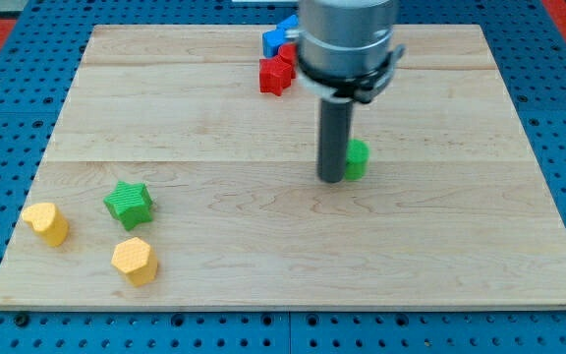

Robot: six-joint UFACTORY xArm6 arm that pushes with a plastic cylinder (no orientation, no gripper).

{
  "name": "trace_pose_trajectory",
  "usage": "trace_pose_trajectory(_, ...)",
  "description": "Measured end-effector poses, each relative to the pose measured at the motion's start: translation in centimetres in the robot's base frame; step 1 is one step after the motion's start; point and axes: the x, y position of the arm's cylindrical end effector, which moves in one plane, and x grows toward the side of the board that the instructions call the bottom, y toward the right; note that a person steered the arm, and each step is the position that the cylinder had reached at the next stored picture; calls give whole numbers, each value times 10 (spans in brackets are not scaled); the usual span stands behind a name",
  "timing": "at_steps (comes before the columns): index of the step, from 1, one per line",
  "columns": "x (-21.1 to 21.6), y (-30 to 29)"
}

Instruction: Push the green circle to the top right corner of the board

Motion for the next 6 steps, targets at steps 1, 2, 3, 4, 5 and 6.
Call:
trace_pose_trajectory(1,-8,35)
trace_pose_trajectory(2,-19,55)
trace_pose_trajectory(3,-54,73)
trace_pose_trajectory(4,-94,86)
trace_pose_trajectory(5,-130,87)
trace_pose_trajectory(6,-161,89)
